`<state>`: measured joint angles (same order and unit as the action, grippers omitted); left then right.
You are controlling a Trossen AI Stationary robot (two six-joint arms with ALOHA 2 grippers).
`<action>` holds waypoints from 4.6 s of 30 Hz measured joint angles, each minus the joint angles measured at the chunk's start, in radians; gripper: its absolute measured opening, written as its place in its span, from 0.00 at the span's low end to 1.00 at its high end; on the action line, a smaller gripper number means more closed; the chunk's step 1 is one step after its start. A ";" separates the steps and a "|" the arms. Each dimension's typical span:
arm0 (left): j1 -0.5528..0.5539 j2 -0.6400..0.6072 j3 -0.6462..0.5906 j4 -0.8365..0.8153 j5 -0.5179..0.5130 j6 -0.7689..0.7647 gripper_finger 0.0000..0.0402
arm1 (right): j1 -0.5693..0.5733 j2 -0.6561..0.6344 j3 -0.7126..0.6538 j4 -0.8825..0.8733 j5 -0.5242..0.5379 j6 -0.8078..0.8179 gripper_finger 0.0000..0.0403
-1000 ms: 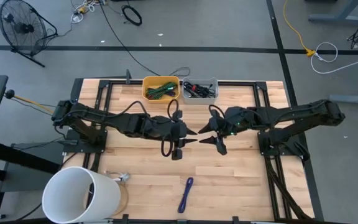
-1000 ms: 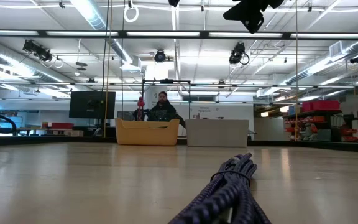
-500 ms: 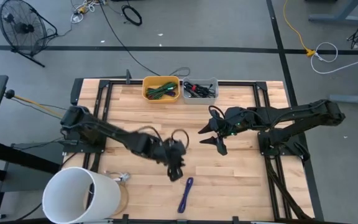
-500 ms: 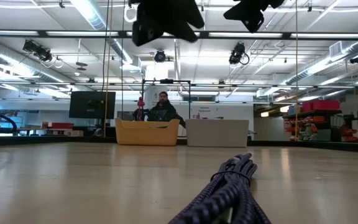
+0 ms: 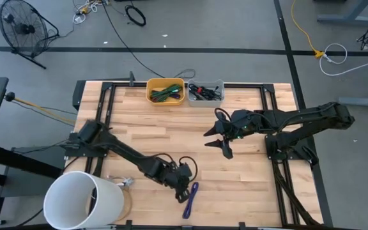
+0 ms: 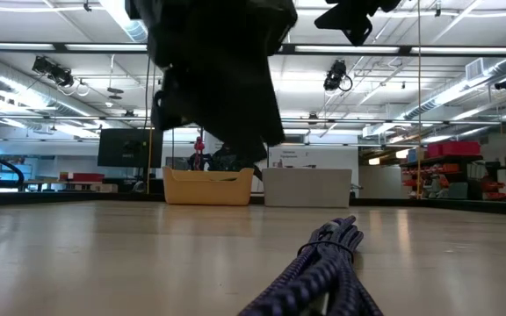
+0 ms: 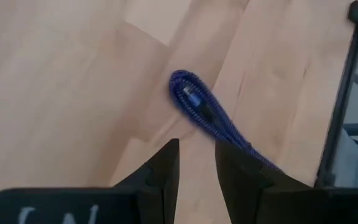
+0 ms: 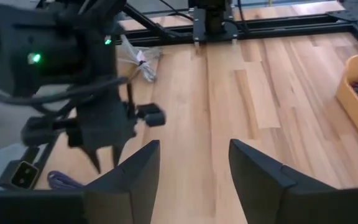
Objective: Pick & Place USB Port
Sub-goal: Put the violet black charger cable into the yellow bin
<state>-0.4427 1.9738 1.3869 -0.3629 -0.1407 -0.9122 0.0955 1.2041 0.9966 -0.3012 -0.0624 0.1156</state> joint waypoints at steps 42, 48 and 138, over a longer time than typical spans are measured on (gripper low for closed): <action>0.031 0.190 0.002 0.308 0.278 -0.150 0.27 | 0.000 0.000 0.000 -0.013 0.053 0.004 0.48; 0.050 0.202 0.002 0.333 0.294 -0.117 0.27 | 0.000 0.000 0.000 -0.014 0.053 0.004 0.48; 0.037 0.237 0.080 0.245 0.390 0.165 0.30 | 0.000 0.000 0.000 -0.027 0.055 -0.019 0.48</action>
<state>-0.4061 2.2107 1.4673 -0.1181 0.2498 -0.7475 0.0956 1.2045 0.9970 -0.3279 -0.0071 0.0963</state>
